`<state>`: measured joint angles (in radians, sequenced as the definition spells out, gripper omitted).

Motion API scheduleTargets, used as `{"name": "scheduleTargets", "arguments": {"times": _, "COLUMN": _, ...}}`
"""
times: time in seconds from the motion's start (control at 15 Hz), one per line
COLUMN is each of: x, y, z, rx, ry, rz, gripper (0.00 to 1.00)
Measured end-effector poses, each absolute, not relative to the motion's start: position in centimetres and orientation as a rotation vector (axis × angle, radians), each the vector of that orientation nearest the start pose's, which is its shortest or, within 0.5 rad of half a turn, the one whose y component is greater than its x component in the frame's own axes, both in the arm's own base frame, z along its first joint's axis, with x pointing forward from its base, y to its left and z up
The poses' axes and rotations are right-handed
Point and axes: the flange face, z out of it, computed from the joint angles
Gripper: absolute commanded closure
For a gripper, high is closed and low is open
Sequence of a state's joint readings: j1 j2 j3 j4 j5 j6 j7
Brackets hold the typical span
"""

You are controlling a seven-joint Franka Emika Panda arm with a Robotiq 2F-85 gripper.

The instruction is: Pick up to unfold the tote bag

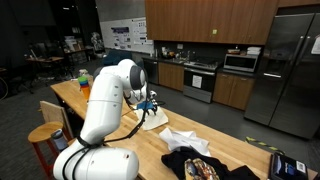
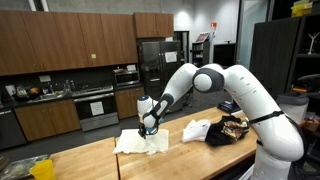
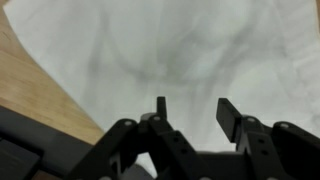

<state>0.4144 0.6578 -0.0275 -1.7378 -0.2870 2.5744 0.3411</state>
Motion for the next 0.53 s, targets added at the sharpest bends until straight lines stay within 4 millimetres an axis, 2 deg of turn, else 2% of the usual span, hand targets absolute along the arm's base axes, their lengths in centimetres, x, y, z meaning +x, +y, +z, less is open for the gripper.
{"name": "scheduleTargets", "arguments": {"times": 0.07, "x": 62.9, "y": 26.0, "z": 20.2, "rx": -3.253, "ry": -0.490, "rz": -0.318, "gripper": 0.05}}
{"name": "scheduleTargets", "arguments": {"times": 0.13, "x": 62.8, "y": 25.5, "z": 18.6, "rx": -3.294, "ry": -0.524, "rz": -0.275, "gripper": 0.01}}
{"name": "scheduleTargets", "arguments": {"times": 0.2, "x": 62.9, "y": 25.2, "z": 17.5, "rx": -3.322, "ry": -0.553, "rz": -0.257, "gripper": 0.00}}
{"name": "scheduleTargets", "arguments": {"times": 0.27, "x": 63.4, "y": 25.1, "z": 17.4, "rx": -3.339, "ry": -0.561, "rz": -0.252, "gripper": 0.00}}
{"name": "scheduleTargets", "arguments": {"times": 0.33, "x": 63.7, "y": 25.0, "z": 17.3, "rx": -3.350, "ry": -0.557, "rz": -0.245, "gripper": 0.29}}
{"name": "scheduleTargets", "arguments": {"times": 0.4, "x": 64.1, "y": 25.0, "z": 17.3, "rx": -3.358, "ry": -0.539, "rz": -0.246, "gripper": 0.25}}
{"name": "scheduleTargets", "arguments": {"times": 0.47, "x": 64.5, "y": 25.1, "z": 17.3, "rx": -3.362, "ry": -0.508, "rz": -0.256, "gripper": 0.27}}
{"name": "scheduleTargets", "arguments": {"times": 0.53, "x": 64.9, "y": 25.3, "z": 17.4, "rx": -3.363, "ry": -0.474, "rz": -0.270, "gripper": 0.34}}
